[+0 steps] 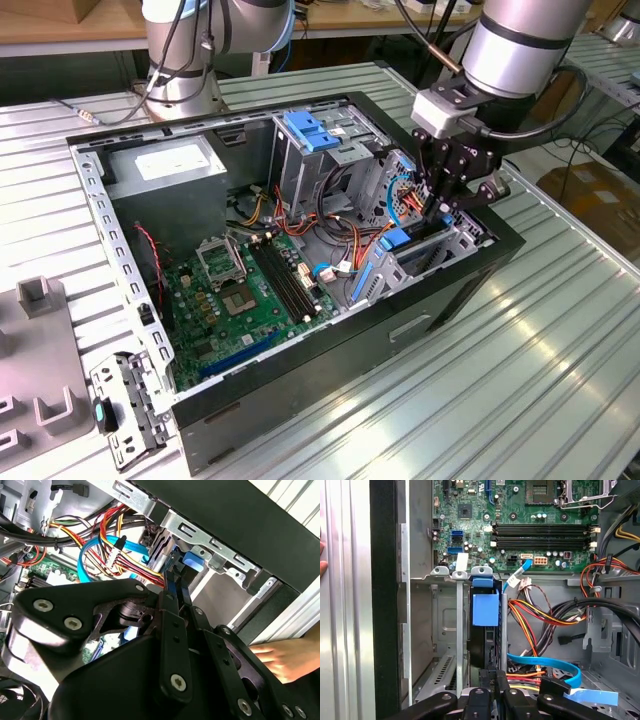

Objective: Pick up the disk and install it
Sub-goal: 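Insert the first disk wire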

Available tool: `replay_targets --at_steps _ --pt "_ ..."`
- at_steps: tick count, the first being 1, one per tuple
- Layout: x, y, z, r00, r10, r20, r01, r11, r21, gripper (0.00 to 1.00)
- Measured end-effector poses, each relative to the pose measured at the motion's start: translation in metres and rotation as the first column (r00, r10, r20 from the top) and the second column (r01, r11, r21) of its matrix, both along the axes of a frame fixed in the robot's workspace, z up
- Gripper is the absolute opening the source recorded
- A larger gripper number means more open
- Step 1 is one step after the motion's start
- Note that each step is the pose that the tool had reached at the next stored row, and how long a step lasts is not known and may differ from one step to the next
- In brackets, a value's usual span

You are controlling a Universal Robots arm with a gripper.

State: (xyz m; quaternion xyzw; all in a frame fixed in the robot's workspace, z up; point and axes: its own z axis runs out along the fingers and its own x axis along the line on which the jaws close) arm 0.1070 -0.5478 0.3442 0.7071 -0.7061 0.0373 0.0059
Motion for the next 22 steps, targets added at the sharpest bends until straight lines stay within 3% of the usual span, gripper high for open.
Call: replay_targets --at_steps 4,22 --pt "0.0003 0.0000 0.0036 1.0000 -0.009 -0.0002 0.009 1.0000 0.0000 0.16" --pt "0.0003 0.0000 0.0009 0.9998 -0.021 -0.0015 0.021 0.9998 0.0001 0.16"
